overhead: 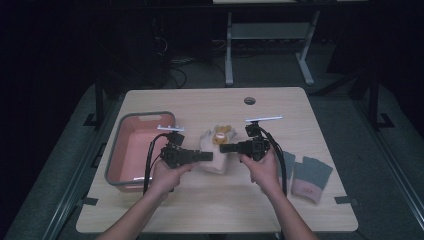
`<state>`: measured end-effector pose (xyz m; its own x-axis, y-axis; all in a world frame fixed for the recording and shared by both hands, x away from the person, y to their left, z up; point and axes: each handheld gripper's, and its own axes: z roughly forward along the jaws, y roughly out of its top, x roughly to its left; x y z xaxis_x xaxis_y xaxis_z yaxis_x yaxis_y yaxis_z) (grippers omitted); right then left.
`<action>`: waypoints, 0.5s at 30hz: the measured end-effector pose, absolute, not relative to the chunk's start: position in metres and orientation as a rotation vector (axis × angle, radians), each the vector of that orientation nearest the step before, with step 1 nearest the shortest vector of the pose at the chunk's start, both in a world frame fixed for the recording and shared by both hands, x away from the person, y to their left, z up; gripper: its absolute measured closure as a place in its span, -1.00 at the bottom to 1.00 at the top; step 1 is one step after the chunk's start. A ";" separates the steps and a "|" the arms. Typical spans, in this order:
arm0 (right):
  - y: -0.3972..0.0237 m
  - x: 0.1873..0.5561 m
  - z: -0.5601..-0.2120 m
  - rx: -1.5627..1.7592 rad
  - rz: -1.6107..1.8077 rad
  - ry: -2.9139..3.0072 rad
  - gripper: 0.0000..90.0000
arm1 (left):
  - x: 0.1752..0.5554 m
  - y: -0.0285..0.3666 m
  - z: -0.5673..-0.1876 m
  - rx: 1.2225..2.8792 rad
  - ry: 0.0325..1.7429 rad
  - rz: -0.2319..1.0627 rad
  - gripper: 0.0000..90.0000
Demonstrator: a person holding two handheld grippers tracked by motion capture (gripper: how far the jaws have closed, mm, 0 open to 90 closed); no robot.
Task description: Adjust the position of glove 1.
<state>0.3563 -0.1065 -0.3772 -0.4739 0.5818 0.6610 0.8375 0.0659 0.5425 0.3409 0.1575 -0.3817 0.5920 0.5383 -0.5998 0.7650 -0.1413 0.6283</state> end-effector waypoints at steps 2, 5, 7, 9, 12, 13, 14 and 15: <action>-0.104 0.358 -0.374 -1.429 -1.367 -2.081 0.84 | 0.343 0.160 -0.379 1.804 1.063 -0.284 0.46; -0.100 0.361 -0.367 -1.419 -1.373 -2.082 0.84 | 0.344 0.165 -0.374 1.794 1.063 -0.275 0.46; -0.098 0.363 -0.364 -1.409 -1.374 -2.089 0.84 | 0.345 0.168 -0.371 1.796 1.056 -0.269 0.46; -0.095 0.365 -0.361 -1.406 -1.374 -2.090 0.84 | 0.346 0.171 -0.368 1.793 1.057 -0.270 0.46; -0.090 0.368 -0.356 -1.392 -1.380 -2.089 0.84 | 0.348 0.175 -0.365 1.786 1.056 -0.273 0.46; -0.090 0.368 -0.356 -1.392 -1.380 -2.089 0.84 | 0.348 0.176 -0.364 1.781 1.062 -0.273 0.46; -0.088 0.368 -0.355 -1.388 -1.383 -2.091 0.84 | 0.348 0.178 -0.363 1.782 1.059 -0.271 0.46; -0.087 0.369 -0.354 -1.384 -1.382 -2.092 0.84 | 0.348 0.180 -0.362 1.780 1.060 -0.270 0.46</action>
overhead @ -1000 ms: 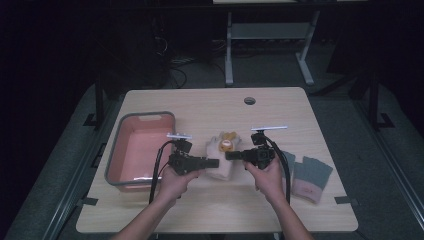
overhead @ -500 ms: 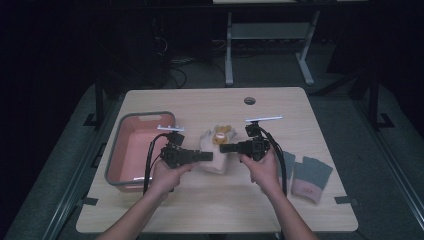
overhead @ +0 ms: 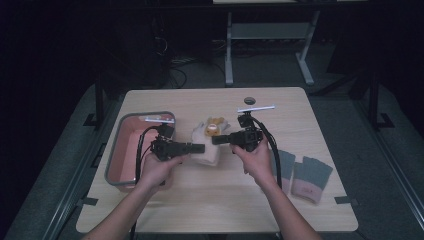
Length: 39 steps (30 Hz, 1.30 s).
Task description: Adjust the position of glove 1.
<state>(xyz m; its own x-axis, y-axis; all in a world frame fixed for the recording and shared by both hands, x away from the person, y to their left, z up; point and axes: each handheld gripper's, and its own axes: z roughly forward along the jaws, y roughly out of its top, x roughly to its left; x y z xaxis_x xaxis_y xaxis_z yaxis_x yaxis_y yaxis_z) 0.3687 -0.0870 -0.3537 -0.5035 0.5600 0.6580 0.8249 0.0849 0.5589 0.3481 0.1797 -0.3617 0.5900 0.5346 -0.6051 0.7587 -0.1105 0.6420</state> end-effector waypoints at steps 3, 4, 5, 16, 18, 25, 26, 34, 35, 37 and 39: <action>-0.083 0.371 -0.351 -1.367 -1.389 -2.092 0.84 | 0.348 0.184 -0.359 1.773 1.067 -0.269 0.46; -0.082 0.371 -0.350 -1.361 -1.389 -2.099 0.84 | 0.348 0.186 -0.358 1.780 1.067 -0.265 0.46; -0.080 0.372 -0.350 -1.355 -1.382 -2.109 0.84 | 0.348 0.187 -0.357 1.779 1.069 -0.262 0.46; -0.063 0.379 -0.338 -1.314 -1.386 -2.130 0.84 | 0.349 0.204 -0.347 1.761 1.074 -0.254 0.46; -0.060 0.380 -0.338 -1.303 -1.387 -2.130 0.84 | 0.349 0.208 -0.346 1.760 1.074 -0.252 0.46; -0.049 0.385 -0.337 -1.278 -1.383 -2.115 0.84 | 0.349 0.220 -0.343 1.755 1.088 -0.247 0.47; -0.048 0.386 -0.337 -1.271 -1.386 -2.113 0.84 | 0.349 0.222 -0.342 1.751 1.093 -0.246 0.47; -0.032 0.389 -0.332 -1.249 -1.384 -2.115 0.84 | 0.349 0.237 -0.338 1.739 1.100 -0.245 0.47; -0.030 0.390 -0.332 -1.244 -1.386 -2.113 0.84 | 0.348 0.239 -0.338 1.736 1.101 -0.245 0.47; -0.027 0.390 -0.331 -1.237 -1.384 -2.114 0.84 | 0.348 0.242 -0.337 1.732 1.102 -0.243 0.47; -0.021 0.391 -0.328 -1.230 -1.381 -2.126 0.84 | 0.348 0.247 -0.336 1.731 1.099 -0.240 0.47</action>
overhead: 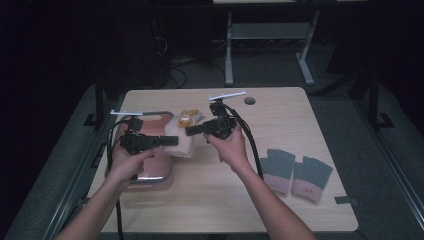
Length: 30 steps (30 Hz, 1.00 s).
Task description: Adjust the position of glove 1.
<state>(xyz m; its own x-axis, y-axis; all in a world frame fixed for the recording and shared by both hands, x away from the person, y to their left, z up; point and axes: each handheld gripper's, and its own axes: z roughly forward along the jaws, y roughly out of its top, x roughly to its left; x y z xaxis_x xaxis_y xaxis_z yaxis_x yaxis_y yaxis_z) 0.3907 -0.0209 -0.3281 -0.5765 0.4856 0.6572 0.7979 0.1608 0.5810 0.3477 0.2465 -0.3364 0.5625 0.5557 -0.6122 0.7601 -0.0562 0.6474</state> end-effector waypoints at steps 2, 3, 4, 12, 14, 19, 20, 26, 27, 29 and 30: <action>-0.019 0.391 -0.327 -1.225 -1.381 -2.130 0.84 | 0.347 0.250 -0.335 1.721 1.107 -0.240 0.47; -0.017 0.391 -0.326 -1.218 -1.381 -2.135 0.84 | 0.347 0.252 -0.334 1.718 1.104 -0.237 0.47; -0.015 0.392 -0.325 -1.212 -1.385 -2.135 0.84 | 0.346 0.255 -0.333 1.720 1.101 -0.234 0.47; 0.000 0.394 -0.321 -1.180 -1.388 -2.139 0.84 | 0.343 0.269 -0.327 1.713 1.117 -0.213 0.47; 0.004 0.395 -0.319 -1.169 -1.384 -2.149 0.84 | 0.343 0.273 -0.327 1.713 1.114 -0.211 0.47; 0.013 0.396 -0.319 -1.156 -1.379 -2.158 0.84 | 0.342 0.280 -0.328 1.707 1.119 -0.203 0.47; 0.014 0.397 -0.319 -1.150 -1.378 -2.159 0.84 | 0.341 0.282 -0.328 1.708 1.120 -0.202 0.47; 0.024 0.398 -0.319 -1.133 -1.366 -2.170 0.84 | 0.339 0.290 -0.328 1.695 1.139 -0.196 0.47; 0.025 0.399 -0.318 -1.132 -1.363 -2.174 0.84 | 0.339 0.291 -0.328 1.694 1.140 -0.194 0.47; 0.029 0.399 -0.318 -1.131 -1.359 -2.176 0.84 | 0.338 0.293 -0.328 1.691 1.145 -0.191 0.47; 0.030 0.399 -0.318 -1.129 -1.358 -2.178 0.84 | 0.338 0.295 -0.328 1.694 1.141 -0.189 0.47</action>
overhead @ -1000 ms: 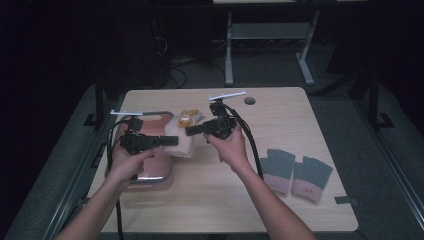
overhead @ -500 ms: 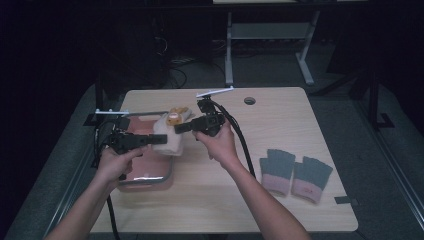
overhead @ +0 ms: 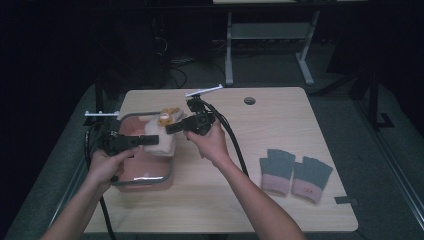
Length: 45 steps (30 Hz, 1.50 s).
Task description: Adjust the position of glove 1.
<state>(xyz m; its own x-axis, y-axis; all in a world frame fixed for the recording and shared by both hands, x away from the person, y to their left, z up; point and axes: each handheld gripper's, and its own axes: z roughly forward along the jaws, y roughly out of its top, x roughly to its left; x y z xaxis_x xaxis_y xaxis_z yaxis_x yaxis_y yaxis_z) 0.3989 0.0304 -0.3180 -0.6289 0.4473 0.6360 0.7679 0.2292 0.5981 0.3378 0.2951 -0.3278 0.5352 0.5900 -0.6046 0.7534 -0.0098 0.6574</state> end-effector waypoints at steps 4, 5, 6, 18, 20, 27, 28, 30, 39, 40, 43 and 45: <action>0.035 0.399 -0.319 -1.116 -1.354 -2.170 0.84 | 0.336 0.300 -0.326 1.701 1.151 -0.181 0.47; 0.037 0.399 -0.319 -1.114 -1.353 -2.170 0.84 | 0.335 0.301 -0.326 1.708 1.152 -0.180 0.47; 0.039 0.399 -0.320 -1.111 -1.346 -2.165 0.84 | 0.335 0.303 -0.326 1.709 1.153 -0.178 0.47; 0.058 0.404 -0.325 -1.088 -1.333 -2.163 0.84 | 0.332 0.319 -0.329 1.692 1.196 -0.167 0.47; 0.062 0.404 -0.327 -1.090 -1.321 -2.152 0.84 | 0.331 0.322 -0.330 1.696 1.200 -0.166 0.47; 0.074 0.407 -0.338 -1.079 -1.289 -2.151 0.84 | 0.329 0.332 -0.341 1.683 1.239 -0.178 0.48; 0.076 0.407 -0.340 -1.079 -1.287 -2.150 0.84 | 0.329 0.334 -0.343 1.679 1.245 -0.179 0.48; 0.079 0.408 -0.343 -1.080 -1.280 -2.145 0.84 | 0.329 0.337 -0.345 1.676 1.249 -0.182 0.48; 0.092 0.414 -0.357 -1.069 -1.249 -2.133 0.84 | 0.329 0.346 -0.355 1.663 1.294 -0.193 0.48; 0.092 0.414 -0.357 -1.069 -1.249 -2.133 0.84 | 0.329 0.347 -0.356 1.663 1.296 -0.193 0.48; 0.094 0.416 -0.362 -1.072 -1.238 -2.131 0.84 | 0.330 0.348 -0.361 1.663 1.311 -0.199 0.48; 0.095 0.417 -0.365 -1.075 -1.225 -2.127 0.84 | 0.331 0.348 -0.364 1.665 1.321 -0.201 0.48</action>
